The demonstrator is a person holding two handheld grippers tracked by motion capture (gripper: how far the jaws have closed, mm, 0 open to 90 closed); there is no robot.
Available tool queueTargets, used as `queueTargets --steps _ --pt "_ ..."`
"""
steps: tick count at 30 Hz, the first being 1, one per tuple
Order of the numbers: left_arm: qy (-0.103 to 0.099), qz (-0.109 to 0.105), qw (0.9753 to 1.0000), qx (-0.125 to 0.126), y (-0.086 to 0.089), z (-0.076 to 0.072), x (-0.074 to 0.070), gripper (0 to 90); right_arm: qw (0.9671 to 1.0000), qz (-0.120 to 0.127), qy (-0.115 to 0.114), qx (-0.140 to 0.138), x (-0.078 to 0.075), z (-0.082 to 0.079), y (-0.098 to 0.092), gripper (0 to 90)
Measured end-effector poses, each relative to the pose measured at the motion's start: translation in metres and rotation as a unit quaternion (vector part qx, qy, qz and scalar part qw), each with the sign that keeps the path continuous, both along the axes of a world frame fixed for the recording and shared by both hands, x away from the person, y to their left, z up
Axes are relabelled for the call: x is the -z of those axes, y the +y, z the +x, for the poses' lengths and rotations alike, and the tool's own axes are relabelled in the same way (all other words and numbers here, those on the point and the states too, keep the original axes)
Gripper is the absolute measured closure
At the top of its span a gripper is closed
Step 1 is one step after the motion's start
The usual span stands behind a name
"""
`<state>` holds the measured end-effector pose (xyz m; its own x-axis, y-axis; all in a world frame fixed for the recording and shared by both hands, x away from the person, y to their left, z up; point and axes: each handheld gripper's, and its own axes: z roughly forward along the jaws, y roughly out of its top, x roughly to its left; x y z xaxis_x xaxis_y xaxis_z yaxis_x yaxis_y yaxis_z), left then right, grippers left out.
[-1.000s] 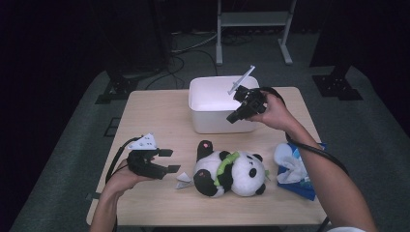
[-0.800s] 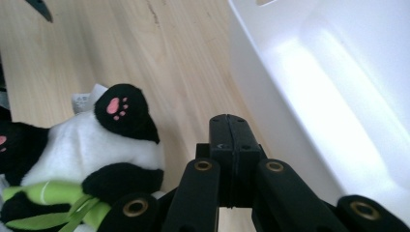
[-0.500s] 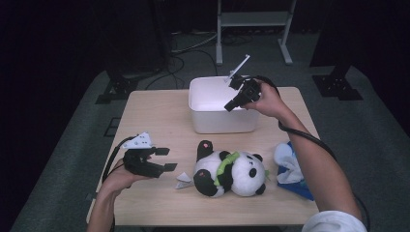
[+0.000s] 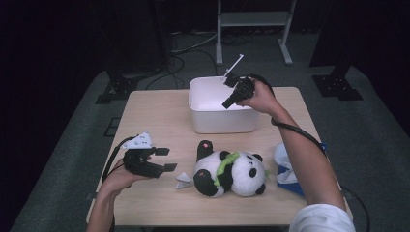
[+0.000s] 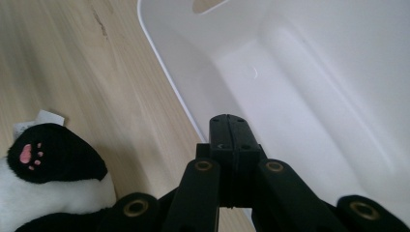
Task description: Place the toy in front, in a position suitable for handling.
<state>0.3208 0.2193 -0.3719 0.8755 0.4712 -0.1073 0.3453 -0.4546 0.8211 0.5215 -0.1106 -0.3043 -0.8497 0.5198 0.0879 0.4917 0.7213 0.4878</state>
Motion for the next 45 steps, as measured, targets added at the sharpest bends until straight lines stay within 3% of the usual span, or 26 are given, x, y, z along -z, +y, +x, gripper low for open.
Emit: queueTargets --steps 2,5,16,45 --pt "0.001 0.000 1.0000 -0.001 0.001 0.000 0.000 31.6 0.9999 -0.012 -0.002 0.004 0.005 0.001 0.002 89.7" --pt "0.001 0.001 1.0000 -0.002 0.000 0.000 0.001 31.6 0.9999 -0.009 0.000 0.007 0.008 0.003 0.003 89.7" --pt "0.002 0.003 1.0000 -0.003 0.003 -0.001 0.001 31.0 0.9997 -0.021 0.008 -0.013 0.012 -0.005 0.007 89.7" --pt "-0.001 0.009 1.0000 -0.003 0.000 -0.003 -0.001 29.1 0.9981 -0.019 0.007 -0.059 0.014 -0.065 0.011 89.5"
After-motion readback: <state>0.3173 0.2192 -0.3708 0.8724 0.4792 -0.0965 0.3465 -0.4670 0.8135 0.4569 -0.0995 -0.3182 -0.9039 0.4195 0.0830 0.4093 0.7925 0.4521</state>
